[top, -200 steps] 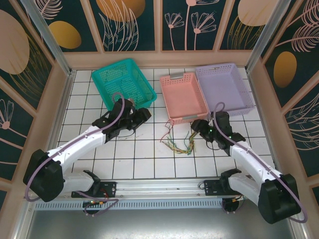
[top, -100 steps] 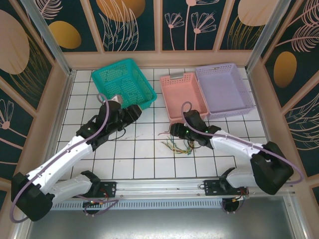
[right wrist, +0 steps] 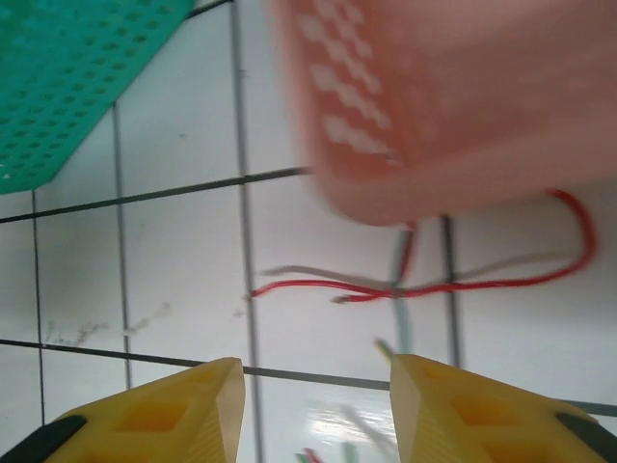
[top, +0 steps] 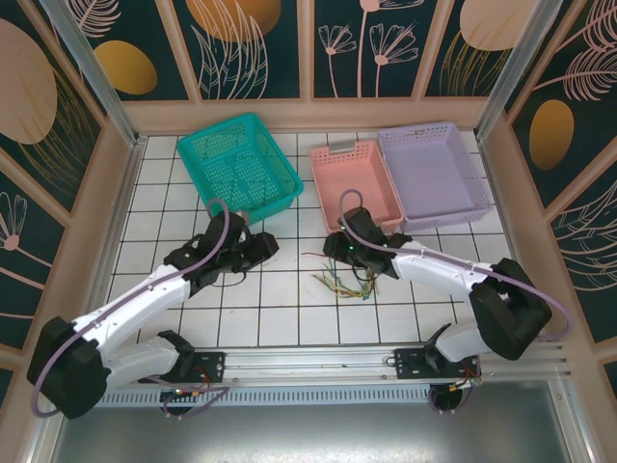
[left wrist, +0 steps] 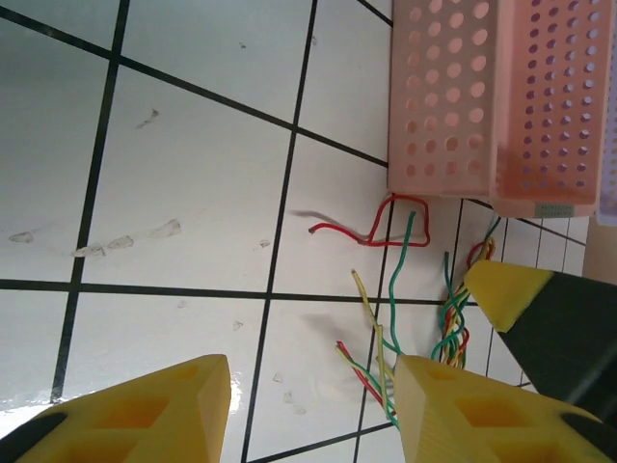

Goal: Untangle the cables

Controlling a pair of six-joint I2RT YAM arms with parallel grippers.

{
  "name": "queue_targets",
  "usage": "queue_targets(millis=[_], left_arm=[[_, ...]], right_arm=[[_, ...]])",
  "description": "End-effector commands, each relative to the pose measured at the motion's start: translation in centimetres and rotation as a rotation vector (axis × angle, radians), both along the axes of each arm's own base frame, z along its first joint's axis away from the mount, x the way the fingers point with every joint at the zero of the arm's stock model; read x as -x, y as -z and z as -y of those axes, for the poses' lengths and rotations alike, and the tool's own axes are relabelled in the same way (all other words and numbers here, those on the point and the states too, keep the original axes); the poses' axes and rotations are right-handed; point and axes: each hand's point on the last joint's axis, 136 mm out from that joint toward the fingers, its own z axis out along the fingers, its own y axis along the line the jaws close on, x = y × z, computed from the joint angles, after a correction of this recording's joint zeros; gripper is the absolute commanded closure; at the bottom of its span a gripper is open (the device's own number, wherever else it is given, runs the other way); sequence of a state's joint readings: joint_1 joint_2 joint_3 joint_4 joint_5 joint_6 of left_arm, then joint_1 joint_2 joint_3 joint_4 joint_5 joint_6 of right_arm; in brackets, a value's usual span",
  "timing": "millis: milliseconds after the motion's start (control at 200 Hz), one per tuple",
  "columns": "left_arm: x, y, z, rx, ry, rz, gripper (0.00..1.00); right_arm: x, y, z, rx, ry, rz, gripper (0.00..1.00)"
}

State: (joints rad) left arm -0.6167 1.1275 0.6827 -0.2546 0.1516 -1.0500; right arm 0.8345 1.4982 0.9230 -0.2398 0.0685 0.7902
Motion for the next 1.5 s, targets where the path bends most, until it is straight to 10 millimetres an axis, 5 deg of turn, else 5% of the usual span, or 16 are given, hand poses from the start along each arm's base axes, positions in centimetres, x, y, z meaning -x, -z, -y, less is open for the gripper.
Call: queue_targets(millis=[0,250,495,746,1136,1291,1411,1496], left_arm=[[-0.4,-1.3,-1.6,-0.012,-0.103,0.028,0.53],[0.9,-7.2,-8.7,-0.102,-0.343,0.198,0.53],[2.0,-9.1,-10.0,-0.056,-0.383,0.245,0.52],[1.9,-9.9,-9.7,-0.037,-0.378,0.255,0.52],[1.6,-10.3,-9.2,-0.014,-0.366,0.261,0.52],[1.5,-10.1,-8.9,-0.013,-0.352,0.258,0.53],[1.4,-10.2,-8.8,-0.018,-0.348,0.262,0.53],[1.4,-10.4,-8.9,-0.020,-0.351,0.266,0.53]], right_arm=[[0.3,-0.1,-1.4,0.211,-0.106,0.053,0.57],[1.0,2.6,-4.4,0.517,-0.611,0.162,0.49],[0.7,5.1,-5.3,0.671,-0.859,0.159,0.40],[-1.0,7.2,-4.3,0.792,-0.826,0.133,0.44],[-2.1,9.1,-3.2,0.767,-0.835,0.086,0.60],[-2.4,9.3,-4.9,0.724,-0.887,0.110,0.79],[-2.6,7.8,-6.8,0.683,-0.891,0.170,0.97],[-3.3,4.4,-8.3,0.602,-0.837,0.233,1.00]])
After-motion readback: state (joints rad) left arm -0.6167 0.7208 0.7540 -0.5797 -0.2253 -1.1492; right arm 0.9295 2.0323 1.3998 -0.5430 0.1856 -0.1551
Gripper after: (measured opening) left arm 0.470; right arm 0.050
